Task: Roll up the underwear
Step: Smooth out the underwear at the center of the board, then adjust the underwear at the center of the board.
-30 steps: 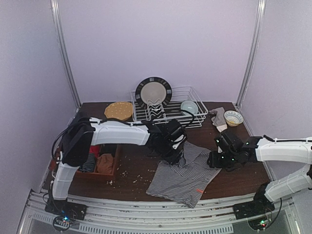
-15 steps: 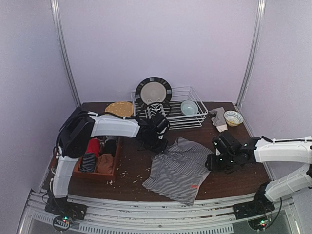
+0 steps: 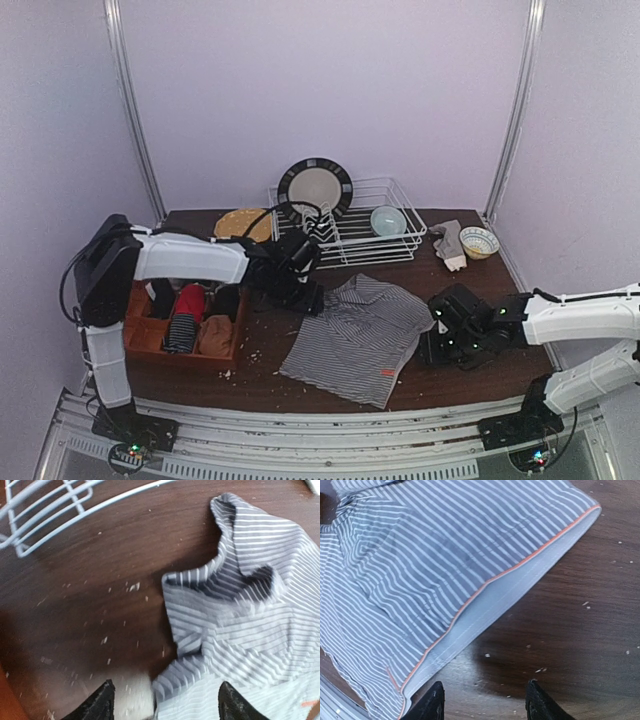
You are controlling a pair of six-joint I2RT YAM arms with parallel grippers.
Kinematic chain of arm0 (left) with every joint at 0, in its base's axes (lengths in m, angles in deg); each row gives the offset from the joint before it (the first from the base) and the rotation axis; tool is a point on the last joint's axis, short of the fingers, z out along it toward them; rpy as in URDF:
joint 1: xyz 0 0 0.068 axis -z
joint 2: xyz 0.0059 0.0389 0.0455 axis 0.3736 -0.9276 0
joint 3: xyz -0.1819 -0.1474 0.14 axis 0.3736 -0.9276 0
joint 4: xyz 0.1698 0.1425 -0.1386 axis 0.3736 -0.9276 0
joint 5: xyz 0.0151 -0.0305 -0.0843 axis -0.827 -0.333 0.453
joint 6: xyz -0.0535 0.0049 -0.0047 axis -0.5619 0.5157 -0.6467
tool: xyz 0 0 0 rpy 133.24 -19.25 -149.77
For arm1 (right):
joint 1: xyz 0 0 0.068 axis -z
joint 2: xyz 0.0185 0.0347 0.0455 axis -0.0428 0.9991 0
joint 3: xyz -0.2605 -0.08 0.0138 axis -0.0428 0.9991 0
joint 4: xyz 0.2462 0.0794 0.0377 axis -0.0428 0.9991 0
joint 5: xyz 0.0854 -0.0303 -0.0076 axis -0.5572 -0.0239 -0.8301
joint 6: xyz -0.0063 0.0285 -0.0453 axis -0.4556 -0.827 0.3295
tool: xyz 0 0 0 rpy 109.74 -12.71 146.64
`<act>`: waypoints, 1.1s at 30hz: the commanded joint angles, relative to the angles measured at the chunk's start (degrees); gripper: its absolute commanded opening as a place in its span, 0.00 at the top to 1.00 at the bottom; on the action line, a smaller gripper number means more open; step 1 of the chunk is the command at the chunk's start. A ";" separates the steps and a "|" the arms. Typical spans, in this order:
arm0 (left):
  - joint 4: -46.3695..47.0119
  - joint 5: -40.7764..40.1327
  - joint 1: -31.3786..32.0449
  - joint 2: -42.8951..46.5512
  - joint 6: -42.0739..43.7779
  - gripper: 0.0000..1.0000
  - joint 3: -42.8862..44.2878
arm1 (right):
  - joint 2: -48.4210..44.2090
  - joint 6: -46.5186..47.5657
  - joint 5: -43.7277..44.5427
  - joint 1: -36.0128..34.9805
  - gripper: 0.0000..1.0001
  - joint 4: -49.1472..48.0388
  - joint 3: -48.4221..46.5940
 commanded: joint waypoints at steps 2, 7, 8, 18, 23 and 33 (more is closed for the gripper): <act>2.68 -0.38 4.41 10.62 -1.94 0.31 -9.06 | 2.05 -1.31 -1.04 -3.31 0.47 -2.43 -2.76; 3.47 0.20 7.75 12.75 -5.29 0.31 -16.12 | 4.94 -4.32 0.11 -5.08 0.47 -4.36 -3.55; 4.05 0.21 8.18 12.60 -5.86 0.31 -17.32 | 5.46 -5.30 -0.26 -5.14 0.47 -5.29 -3.24; 5.66 1.70 12.24 9.68 -7.22 0.48 -20.35 | 8.22 -4.21 1.43 -14.83 0.48 -4.65 -7.65; 5.90 4.96 15.91 8.91 -5.58 0.69 -18.80 | 12.70 -3.79 2.31 -17.15 0.53 -3.14 -9.95; 4.21 6.27 22.58 8.73 -5.36 0.92 -16.73 | 6.38 -9.50 7.52 -17.16 0.63 4.95 -1.55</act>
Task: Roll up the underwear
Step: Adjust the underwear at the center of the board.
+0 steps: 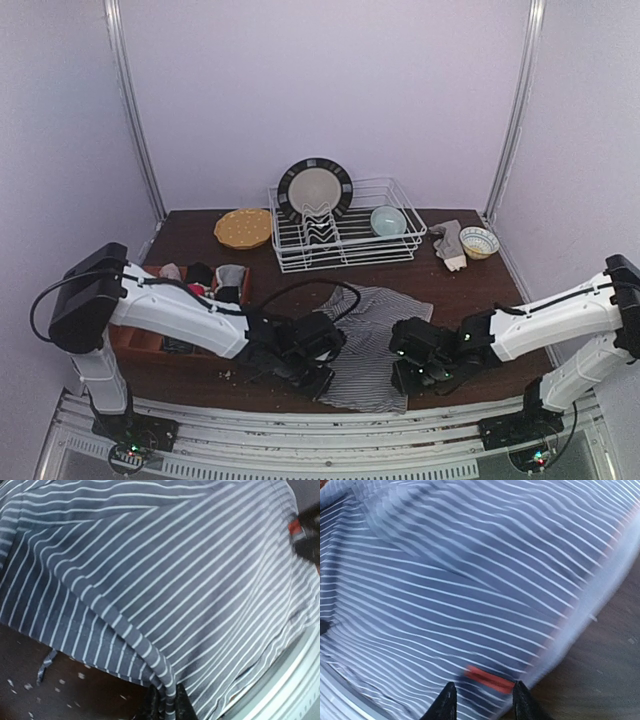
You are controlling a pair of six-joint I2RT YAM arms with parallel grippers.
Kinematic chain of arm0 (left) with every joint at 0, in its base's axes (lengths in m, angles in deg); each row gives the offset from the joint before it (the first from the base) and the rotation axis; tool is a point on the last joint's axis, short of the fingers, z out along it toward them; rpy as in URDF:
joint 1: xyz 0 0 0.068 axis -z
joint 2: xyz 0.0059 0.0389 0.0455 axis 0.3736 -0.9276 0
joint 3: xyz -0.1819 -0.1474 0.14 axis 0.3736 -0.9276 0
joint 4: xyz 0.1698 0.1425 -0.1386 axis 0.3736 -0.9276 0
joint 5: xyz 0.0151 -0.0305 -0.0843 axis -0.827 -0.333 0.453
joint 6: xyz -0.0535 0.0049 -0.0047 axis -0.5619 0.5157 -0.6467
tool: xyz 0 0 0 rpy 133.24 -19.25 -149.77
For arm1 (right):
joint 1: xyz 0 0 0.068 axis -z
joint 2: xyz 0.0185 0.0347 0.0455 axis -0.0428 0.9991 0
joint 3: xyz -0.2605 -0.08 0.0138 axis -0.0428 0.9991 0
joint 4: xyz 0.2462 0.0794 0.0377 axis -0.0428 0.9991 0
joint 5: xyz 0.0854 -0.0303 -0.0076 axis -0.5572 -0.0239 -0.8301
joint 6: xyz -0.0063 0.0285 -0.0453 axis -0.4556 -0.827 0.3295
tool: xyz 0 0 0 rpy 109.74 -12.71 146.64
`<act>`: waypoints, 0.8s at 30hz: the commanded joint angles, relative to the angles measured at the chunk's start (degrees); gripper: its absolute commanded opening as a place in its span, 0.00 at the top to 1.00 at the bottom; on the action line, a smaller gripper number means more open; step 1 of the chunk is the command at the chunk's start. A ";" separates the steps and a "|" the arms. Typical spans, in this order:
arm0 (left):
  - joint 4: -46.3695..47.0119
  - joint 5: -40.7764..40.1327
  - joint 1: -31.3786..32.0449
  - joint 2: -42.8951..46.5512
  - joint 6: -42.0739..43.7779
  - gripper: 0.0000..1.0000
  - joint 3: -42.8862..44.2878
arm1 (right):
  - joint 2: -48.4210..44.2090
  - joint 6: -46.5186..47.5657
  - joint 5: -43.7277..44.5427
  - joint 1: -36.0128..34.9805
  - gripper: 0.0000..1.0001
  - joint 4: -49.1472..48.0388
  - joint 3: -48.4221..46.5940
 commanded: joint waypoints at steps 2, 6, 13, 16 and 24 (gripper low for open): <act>-0.38 -0.36 2.00 1.84 -0.32 0.89 0.14 | -10.12 -3.98 4.57 -0.36 0.60 8.65 5.49; -1.17 -1.92 2.62 4.69 -1.47 0.70 -1.22 | -17.66 -6.28 4.20 -1.18 0.48 12.60 6.14; -5.46 -5.83 5.42 7.79 -3.67 0.43 -1.88 | -20.54 -11.36 -1.23 -5.08 0.44 11.15 7.52; -5.78 -6.38 6.71 8.16 -4.99 0.41 -3.13 | -18.46 -12.41 -1.33 -7.07 0.44 9.13 7.79; -4.21 -7.67 8.60 7.86 -8.42 0.41 -6.18 | -12.70 -12.81 -0.17 -11.24 0.45 5.26 7.43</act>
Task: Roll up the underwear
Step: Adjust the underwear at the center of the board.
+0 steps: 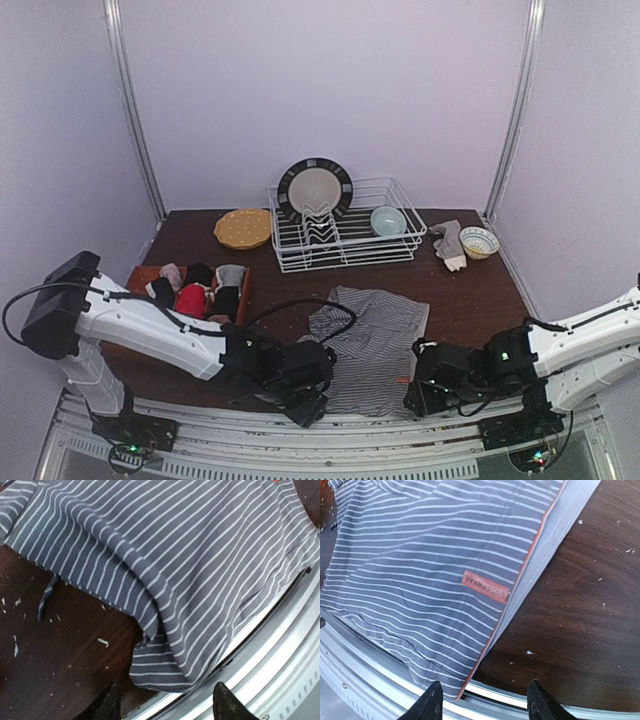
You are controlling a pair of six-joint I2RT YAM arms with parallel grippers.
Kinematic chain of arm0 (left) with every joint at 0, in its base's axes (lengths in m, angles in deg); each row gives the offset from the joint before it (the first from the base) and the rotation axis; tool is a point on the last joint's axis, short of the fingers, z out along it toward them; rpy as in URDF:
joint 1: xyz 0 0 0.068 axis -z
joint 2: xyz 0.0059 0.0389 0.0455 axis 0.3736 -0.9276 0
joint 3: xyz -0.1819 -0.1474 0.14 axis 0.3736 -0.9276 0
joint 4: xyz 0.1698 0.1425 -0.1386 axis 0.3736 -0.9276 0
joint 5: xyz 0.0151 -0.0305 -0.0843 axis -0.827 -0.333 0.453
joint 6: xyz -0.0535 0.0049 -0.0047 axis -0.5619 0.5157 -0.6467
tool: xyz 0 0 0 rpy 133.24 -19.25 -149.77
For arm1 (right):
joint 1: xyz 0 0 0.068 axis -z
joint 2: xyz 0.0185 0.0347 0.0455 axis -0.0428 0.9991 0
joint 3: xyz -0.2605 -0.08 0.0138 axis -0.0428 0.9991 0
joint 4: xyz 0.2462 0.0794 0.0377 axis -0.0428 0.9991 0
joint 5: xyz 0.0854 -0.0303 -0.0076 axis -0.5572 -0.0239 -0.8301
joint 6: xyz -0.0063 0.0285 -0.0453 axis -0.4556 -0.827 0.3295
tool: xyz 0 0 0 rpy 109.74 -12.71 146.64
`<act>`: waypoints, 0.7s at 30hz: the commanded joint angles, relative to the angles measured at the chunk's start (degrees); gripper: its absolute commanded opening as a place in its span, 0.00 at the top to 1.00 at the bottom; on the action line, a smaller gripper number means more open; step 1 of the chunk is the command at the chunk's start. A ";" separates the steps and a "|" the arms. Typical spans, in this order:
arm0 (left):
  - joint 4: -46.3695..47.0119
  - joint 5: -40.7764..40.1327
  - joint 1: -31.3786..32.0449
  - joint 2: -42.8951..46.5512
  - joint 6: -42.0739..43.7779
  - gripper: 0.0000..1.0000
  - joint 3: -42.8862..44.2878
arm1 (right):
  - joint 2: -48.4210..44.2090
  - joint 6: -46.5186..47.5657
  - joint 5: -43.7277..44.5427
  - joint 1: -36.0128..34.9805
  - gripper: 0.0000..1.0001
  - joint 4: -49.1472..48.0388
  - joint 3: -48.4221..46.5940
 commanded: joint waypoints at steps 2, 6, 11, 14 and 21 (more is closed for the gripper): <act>1.71 -0.74 0.41 0.12 -2.57 0.41 -2.02 | 3.81 -0.99 0.20 -2.62 0.45 -2.23 -0.22; 4.08 0.64 0.57 -1.45 -2.71 0.41 -2.17 | 6.43 -0.80 -0.40 -3.29 0.46 -3.71 -0.32; 4.96 0.64 0.68 -2.96 -2.70 0.48 -1.66 | 8.45 -0.53 -0.89 -3.34 0.53 -6.18 0.04; 4.82 -0.22 0.68 -2.97 -2.45 0.58 -1.44 | 8.71 -0.19 -1.44 -3.31 0.64 -7.11 -0.08; 3.60 -1.95 0.68 -2.28 -1.94 1.00 -0.41 | 5.95 -0.26 -0.59 -3.43 1.00 -6.21 0.26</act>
